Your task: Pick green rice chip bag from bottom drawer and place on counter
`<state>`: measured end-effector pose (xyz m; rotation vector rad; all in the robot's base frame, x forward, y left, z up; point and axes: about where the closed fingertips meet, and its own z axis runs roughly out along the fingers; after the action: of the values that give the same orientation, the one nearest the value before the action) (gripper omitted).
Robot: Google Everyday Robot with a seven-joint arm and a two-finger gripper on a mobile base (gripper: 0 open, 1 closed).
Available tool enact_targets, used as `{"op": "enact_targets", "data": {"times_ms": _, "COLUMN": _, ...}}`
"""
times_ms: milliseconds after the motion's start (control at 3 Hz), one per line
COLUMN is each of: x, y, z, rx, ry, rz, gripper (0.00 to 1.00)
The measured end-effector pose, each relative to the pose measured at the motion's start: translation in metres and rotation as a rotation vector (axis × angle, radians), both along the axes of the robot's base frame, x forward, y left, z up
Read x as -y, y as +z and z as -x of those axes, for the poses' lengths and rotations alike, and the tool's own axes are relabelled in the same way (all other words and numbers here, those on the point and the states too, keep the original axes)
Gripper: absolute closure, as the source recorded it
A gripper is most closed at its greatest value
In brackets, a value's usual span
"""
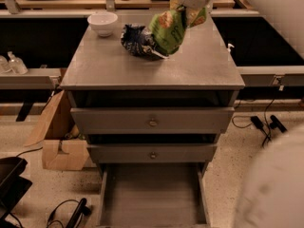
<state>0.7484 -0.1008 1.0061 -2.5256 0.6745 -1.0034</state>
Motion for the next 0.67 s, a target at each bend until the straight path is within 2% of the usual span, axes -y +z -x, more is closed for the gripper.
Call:
{"op": "enact_targets", "data": {"times_ms": 333, "x": 0.021, "y": 0.02, "z": -0.033, "rx": 0.031, "ry": -0.049, "rz": -0.065, "gripper": 1.0}}
{"op": "enact_targets", "data": {"times_ms": 667, "x": 0.018, "y": 0.052, "z": -0.04, "rx": 0.089, "ry": -0.045, "rz": -0.092, "gripper": 0.82}}
